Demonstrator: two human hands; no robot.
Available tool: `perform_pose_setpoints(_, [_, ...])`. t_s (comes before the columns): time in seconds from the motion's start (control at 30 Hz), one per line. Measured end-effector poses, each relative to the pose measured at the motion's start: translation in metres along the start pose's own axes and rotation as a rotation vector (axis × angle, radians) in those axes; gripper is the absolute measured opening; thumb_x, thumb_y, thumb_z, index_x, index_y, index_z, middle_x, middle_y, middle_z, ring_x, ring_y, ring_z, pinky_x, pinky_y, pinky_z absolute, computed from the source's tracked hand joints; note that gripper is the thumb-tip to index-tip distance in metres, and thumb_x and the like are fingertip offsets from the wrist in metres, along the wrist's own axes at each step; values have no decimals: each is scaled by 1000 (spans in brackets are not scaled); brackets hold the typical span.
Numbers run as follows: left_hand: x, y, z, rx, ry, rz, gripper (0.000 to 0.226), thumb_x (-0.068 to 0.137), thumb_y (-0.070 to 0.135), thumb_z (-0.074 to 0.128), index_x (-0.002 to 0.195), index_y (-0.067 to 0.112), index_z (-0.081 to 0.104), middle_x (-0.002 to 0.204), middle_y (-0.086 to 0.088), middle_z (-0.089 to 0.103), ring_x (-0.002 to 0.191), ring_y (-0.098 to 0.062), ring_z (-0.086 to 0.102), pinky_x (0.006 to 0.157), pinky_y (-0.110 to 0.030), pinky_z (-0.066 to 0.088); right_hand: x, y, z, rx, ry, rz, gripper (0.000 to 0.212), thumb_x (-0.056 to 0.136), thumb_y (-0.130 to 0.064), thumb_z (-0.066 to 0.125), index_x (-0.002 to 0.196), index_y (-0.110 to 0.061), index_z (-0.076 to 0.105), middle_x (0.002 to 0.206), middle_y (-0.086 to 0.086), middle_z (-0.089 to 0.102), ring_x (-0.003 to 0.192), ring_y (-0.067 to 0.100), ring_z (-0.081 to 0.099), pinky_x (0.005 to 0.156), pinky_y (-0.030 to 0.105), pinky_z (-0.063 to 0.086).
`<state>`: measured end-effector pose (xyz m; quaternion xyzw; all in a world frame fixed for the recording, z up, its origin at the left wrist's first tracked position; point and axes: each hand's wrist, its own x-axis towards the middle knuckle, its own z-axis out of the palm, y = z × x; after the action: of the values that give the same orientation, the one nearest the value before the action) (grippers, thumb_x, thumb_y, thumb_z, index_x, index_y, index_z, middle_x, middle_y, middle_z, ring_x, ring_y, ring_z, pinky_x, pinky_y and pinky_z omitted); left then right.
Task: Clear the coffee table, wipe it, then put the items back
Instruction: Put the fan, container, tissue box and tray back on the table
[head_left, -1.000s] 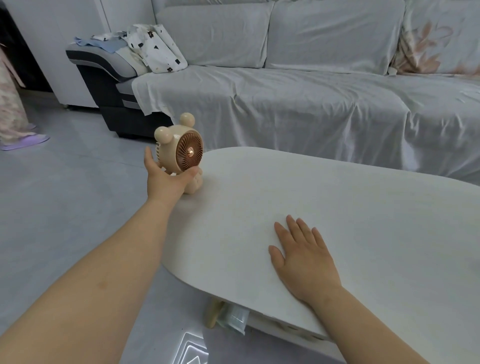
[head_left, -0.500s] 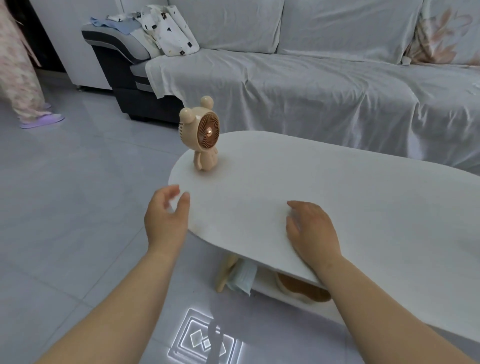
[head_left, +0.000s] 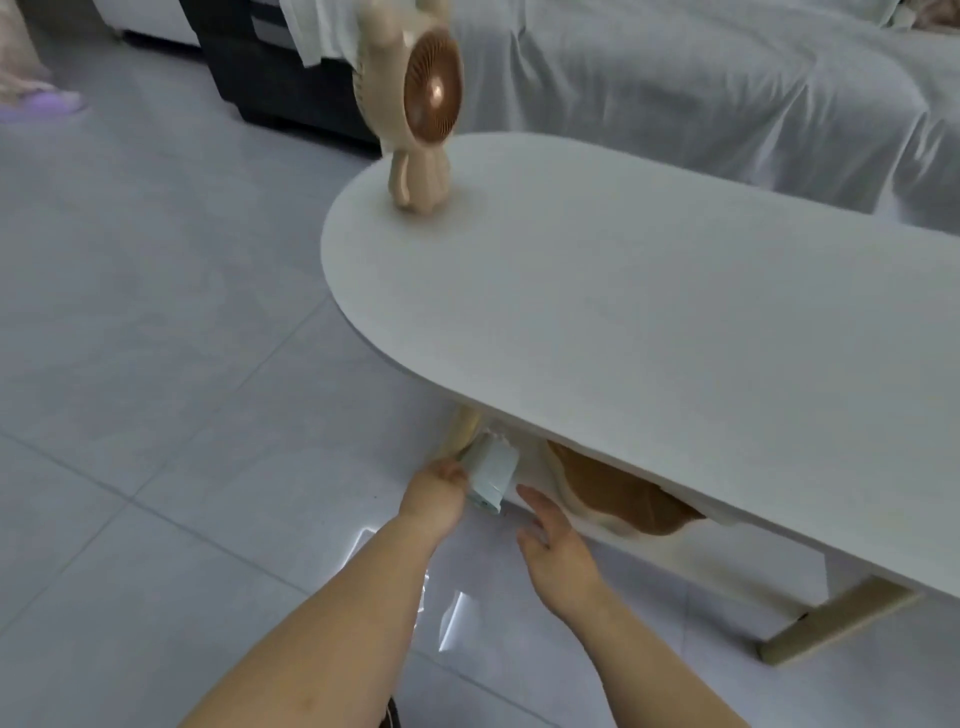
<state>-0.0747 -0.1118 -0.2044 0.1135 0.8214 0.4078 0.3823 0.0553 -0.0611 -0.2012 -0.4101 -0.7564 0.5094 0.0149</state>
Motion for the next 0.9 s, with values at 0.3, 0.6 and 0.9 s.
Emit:
perform_pose_setpoints(0.3, [52,-16,35,-11,-13,-174,58,88,46,39,128,3,39,128,-21,51,115,-38,50,99,-45,44,89,16,26,248,48,234,52,93,-8,32,142,-23,24,118,10,51,83,16,51,70,25,41])
perform_pose_setpoints(0.6, [40,-30,24,-236,-98,-164,34,86,25,54,97,-7,59,90,-18,59,74,-25,58,66,-26,54,73,13,37,396,120,247,49,90,-10,38,137,-24,34,130,5,48,82,11,52,89,36,47])
perform_pose_setpoints(0.9, [-35,3,-30,-142,-281,-82,25,68,12,74,86,11,56,82,-9,61,70,-16,59,67,-19,51,-9,-32,15,686,54,188,73,84,-16,61,142,-21,16,138,9,42,118,27,51,100,39,43])
